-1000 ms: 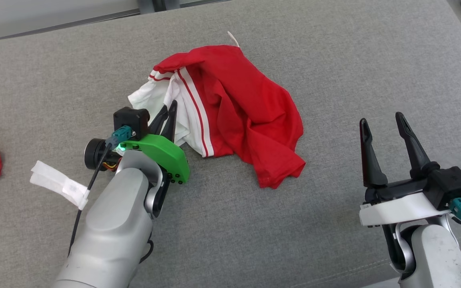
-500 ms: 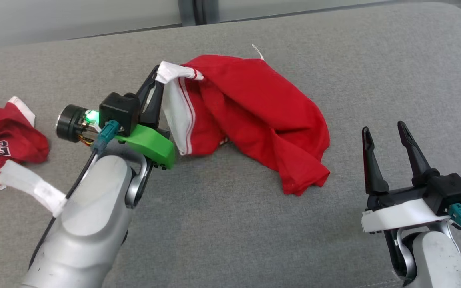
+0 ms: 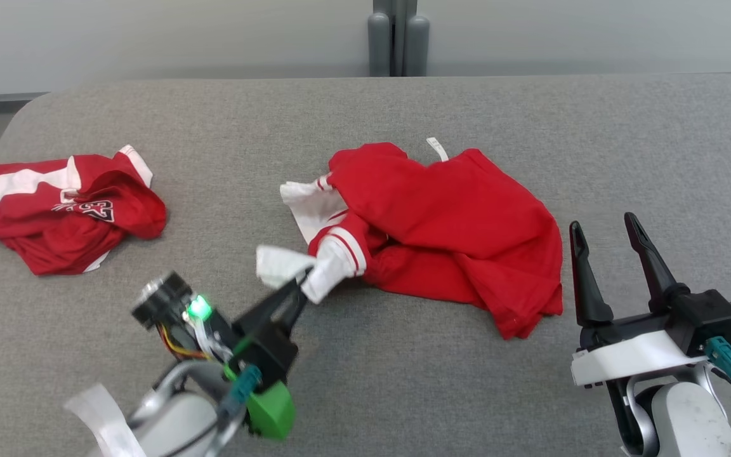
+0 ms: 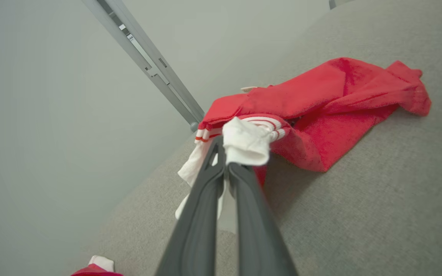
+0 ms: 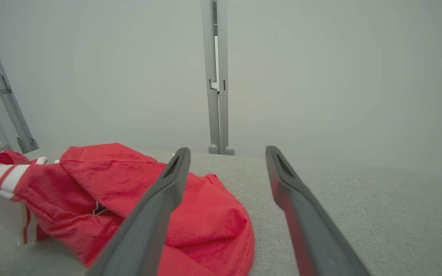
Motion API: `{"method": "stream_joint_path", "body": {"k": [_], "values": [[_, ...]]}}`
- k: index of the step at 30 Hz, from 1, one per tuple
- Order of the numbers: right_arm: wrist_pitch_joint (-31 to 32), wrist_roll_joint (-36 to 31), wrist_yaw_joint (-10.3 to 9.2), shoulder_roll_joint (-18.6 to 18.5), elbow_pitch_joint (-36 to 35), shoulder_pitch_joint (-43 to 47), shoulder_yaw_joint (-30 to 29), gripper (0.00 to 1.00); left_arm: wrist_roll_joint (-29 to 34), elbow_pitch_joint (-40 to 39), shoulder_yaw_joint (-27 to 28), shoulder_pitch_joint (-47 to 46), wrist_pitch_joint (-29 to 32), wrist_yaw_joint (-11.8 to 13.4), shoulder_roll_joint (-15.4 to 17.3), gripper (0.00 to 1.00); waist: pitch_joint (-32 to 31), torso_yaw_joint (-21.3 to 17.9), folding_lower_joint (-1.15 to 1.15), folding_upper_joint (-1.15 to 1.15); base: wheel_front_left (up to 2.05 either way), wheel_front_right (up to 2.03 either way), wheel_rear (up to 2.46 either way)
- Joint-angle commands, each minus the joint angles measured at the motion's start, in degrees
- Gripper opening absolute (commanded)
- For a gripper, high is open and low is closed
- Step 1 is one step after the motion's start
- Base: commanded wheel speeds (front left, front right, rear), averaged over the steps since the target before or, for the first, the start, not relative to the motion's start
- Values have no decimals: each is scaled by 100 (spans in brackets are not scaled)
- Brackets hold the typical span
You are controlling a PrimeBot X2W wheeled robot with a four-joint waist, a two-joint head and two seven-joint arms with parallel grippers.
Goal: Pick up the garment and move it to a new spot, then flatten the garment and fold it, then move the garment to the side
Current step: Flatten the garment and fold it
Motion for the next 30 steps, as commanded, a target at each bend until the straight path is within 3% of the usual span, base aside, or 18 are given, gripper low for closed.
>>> {"method": "stream_joint_path", "body": {"k": [1,5,8,9,10,14,20,30], "values": [[-18,13,-8,-13,14,57,7,100,128,38,-238,297,91,-79,72,0,-115,154,0,0,0,0,0],[-18,-27,-8,-13,30,26,27,100,404,408,-761,649,279,-223,170,0,-141,211,0,0,0,0,0],[-18,-66,-9,-14,43,20,80,100,394,854,-862,749,376,-169,91,0,-175,224,0,0,0,0,0],[-18,-75,-8,-14,44,28,95,100,254,992,-780,777,372,-103,-12,46,-192,225,0,0,0,0,0],[-18,-81,-8,-13,46,35,105,100,240,1088,-747,765,367,-68,-60,100,-205,223,0,0,0,0,0],[-18,-114,-8,-13,50,83,106,100,-44,1345,-560,736,243,51,-238,100,-267,206,0,0,0,0,0],[-18,-125,-8,-11,22,120,94,100,-678,1282,157,565,-202,399,-393,100,-330,199,0,0,0,0,0],[-18,-130,-8,-13,-62,182,240,100,-1702,269,1834,792,-587,1164,-796,100,-457,103,0,0,0,0,0]]}}
